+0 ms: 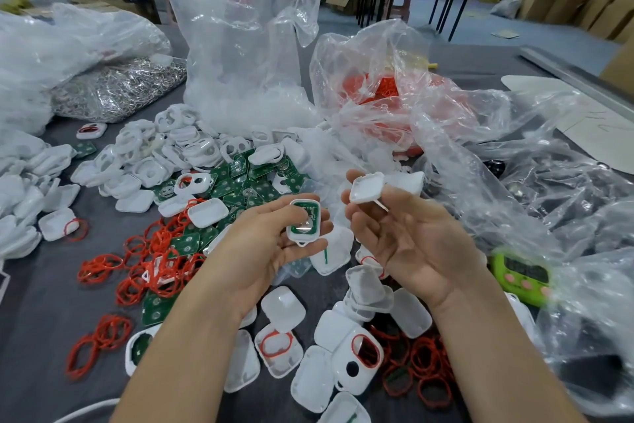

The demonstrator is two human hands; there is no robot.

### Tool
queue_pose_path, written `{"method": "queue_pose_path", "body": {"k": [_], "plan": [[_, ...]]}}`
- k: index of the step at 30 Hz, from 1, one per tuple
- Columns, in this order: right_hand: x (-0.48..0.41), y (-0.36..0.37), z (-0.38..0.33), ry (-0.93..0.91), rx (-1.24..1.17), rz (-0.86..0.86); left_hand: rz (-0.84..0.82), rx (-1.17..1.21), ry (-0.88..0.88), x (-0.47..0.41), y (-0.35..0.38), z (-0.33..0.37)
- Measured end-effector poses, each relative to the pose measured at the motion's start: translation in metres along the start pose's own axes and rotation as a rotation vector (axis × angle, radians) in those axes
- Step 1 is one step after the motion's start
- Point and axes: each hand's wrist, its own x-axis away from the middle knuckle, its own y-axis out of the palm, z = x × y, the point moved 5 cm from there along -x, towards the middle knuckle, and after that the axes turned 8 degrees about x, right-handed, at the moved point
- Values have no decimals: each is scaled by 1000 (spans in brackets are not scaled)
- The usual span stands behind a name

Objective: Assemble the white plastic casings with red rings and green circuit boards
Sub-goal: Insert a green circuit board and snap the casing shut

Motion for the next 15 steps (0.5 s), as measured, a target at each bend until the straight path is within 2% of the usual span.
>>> {"method": "queue_pose_path", "body": {"k": [2, 5, 8, 11, 15], "plan": [[-2, -4, -1, -101, 265, 61, -5, -5, -4, 0, 0, -1], [-1, -5, -8, -372, 882, 282, -11, -12, -12, 0, 1, -1], [1, 3, -9, -548, 1282, 391, -18, -22, -21, 0, 2, -2], [2, 7, -7, -623, 1454, 408, -39, -41, -34, 1, 3, -3], [3, 12, -7, -643, 1508, 377, -66, -52, -48, 1, 5, -4]]}}
